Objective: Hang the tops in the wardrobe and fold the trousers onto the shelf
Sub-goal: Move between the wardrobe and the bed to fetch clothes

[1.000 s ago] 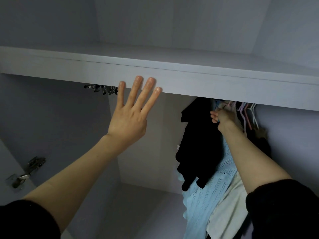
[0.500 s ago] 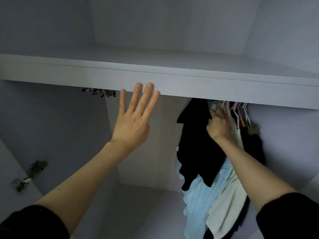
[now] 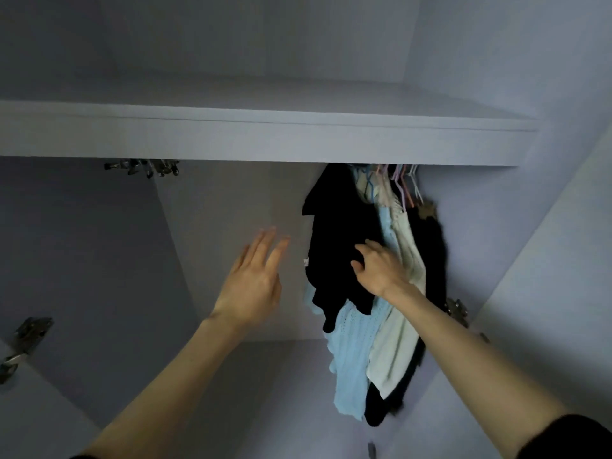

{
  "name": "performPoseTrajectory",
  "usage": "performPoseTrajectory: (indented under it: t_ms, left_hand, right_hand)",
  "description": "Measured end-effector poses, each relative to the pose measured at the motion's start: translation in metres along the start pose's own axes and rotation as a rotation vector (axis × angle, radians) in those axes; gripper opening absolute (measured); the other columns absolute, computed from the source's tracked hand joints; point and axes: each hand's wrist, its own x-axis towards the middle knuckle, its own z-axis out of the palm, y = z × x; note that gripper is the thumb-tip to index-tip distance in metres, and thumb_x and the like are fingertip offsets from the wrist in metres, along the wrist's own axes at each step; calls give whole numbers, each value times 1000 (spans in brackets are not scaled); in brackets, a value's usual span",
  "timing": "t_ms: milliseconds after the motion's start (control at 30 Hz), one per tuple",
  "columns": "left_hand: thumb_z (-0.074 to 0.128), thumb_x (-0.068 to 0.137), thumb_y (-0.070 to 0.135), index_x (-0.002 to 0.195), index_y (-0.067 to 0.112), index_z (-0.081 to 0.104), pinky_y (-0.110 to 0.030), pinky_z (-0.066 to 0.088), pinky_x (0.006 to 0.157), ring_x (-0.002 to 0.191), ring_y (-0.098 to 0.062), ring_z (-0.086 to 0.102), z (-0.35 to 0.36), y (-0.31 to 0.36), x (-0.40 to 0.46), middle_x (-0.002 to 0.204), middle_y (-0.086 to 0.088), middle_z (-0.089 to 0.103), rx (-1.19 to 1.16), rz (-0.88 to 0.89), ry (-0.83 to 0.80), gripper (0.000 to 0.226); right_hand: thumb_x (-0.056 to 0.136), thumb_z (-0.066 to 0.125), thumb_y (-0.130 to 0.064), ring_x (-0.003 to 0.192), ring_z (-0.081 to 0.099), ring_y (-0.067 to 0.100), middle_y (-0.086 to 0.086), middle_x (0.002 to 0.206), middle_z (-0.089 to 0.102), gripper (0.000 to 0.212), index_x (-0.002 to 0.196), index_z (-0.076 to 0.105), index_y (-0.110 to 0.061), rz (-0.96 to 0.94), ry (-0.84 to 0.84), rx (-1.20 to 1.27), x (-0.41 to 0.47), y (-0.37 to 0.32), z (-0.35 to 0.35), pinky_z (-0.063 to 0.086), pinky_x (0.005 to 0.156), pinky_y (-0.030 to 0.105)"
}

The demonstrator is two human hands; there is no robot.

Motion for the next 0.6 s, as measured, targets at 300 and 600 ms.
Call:
performPoseTrajectory:
  t_ms: [300,600]
  left_hand:
    - [41,97,12,144,14,35,-28,27,112,135,-19,35,64,59,-67,149,-4,35,-389,293,-473,47]
    - [40,99,22,137,25,46,-23,34,103,124,-10,47,88,218,-200,138,6,49,-568,832,-774,39]
  right_hand:
    - [99,42,-31,114,54,26,6,134,52,42,139,42,-20,239,67,195,-176,10,39,45,89,33]
    - [100,41,-32,112,58,22,2,124,63,35,130,54,-20,763,42,331,-435,33,65,45,95,31]
